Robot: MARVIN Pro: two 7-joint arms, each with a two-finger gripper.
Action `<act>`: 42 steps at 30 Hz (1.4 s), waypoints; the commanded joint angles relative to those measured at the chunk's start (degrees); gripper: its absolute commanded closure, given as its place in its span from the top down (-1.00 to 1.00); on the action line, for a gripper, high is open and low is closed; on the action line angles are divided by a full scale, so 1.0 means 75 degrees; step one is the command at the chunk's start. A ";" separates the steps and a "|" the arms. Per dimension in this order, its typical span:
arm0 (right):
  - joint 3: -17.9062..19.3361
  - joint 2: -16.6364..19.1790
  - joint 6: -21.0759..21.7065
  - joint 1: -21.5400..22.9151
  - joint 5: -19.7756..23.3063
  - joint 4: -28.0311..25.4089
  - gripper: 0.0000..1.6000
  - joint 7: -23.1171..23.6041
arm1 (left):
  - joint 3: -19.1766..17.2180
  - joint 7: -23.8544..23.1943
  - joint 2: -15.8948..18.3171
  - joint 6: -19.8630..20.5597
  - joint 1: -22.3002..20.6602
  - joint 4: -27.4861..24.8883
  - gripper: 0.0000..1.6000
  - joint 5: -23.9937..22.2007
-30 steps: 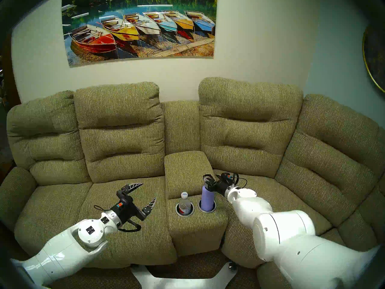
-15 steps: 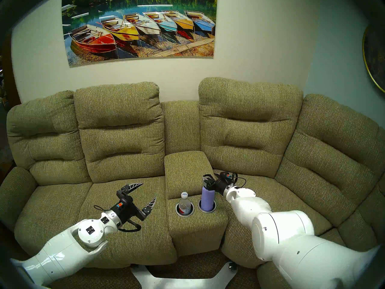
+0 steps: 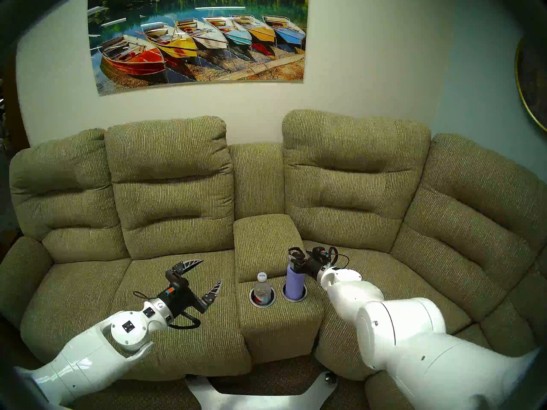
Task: Take bottles out of cup holder
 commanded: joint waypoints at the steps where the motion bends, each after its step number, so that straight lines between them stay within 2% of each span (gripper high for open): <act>1: -0.0048 -0.0092 0.0122 0.0186 -0.0058 -0.0073 1.00 -0.0161 | -0.0012 -0.0001 -0.0006 -0.0036 -0.0024 -0.0102 1.00 -0.0004; 26: -0.0066 -0.0177 0.0798 0.0330 -0.0183 -0.0085 1.00 -0.0620 | 0.0005 0.0008 0.0001 -0.0036 -0.0036 -0.0094 1.00 -0.0010; 27: -0.0080 -0.0204 0.0779 0.0314 -0.0204 -0.0098 0.53 -0.0731 | 0.0006 0.0009 0.0002 -0.0036 -0.0037 -0.0093 1.00 -0.0011; 28: -0.0061 -0.0203 0.0792 0.0310 -0.0183 -0.0096 -0.14 -0.0690 | 0.0007 0.0009 0.0002 -0.0036 -0.0037 -0.0093 1.00 -0.0011; 29: -0.0052 -0.0208 0.0805 0.0306 -0.0179 -0.0099 -1.00 -0.0708 | 0.0008 0.0010 0.0002 -0.0037 -0.0038 -0.0093 1.00 -0.0011; 37: -0.0052 -0.0173 0.0691 0.0232 -0.0183 -0.0154 -1.00 -0.0603 | 0.0013 0.0014 0.0007 -0.0038 -0.0040 -0.0095 1.00 -0.0015; 42: 0.0027 -0.0126 0.0221 0.0174 -0.0100 -0.0312 -1.00 -0.0352 | 0.0016 0.0018 0.0011 -0.0039 -0.0040 -0.0097 1.00 -0.0018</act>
